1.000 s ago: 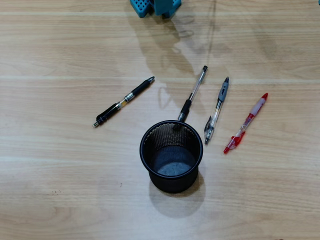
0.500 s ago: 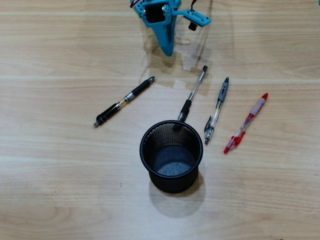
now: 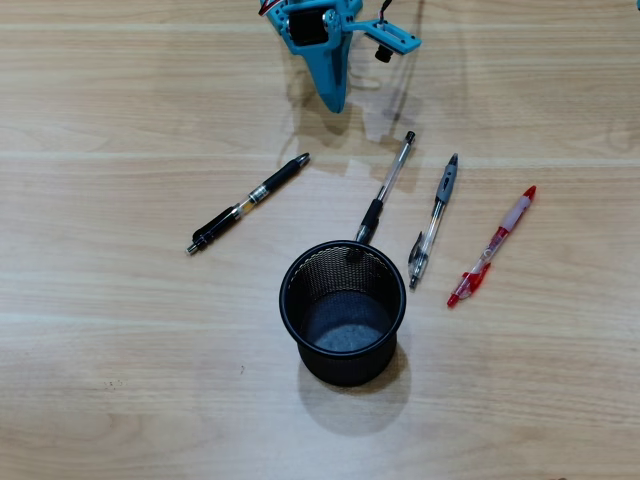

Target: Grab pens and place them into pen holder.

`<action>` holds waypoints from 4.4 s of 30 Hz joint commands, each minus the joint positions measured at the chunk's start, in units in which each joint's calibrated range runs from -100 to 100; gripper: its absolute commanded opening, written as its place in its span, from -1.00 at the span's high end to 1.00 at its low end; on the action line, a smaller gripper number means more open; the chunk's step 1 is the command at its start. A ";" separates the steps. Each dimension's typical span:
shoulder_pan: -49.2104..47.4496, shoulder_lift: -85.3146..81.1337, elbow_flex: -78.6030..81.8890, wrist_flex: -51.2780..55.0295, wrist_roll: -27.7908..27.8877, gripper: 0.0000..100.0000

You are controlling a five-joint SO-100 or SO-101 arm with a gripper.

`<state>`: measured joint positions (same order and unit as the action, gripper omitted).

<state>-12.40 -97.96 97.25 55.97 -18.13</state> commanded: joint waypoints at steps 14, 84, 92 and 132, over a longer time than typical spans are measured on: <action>1.01 -0.52 0.32 0.12 -0.39 0.95; 5.82 91.20 -112.35 42.65 -50.17 0.96; 6.82 95.07 -112.89 42.65 -62.52 0.96; 20.53 126.65 -130.28 37.66 -40.62 0.95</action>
<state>7.53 29.09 -30.94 92.82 -59.27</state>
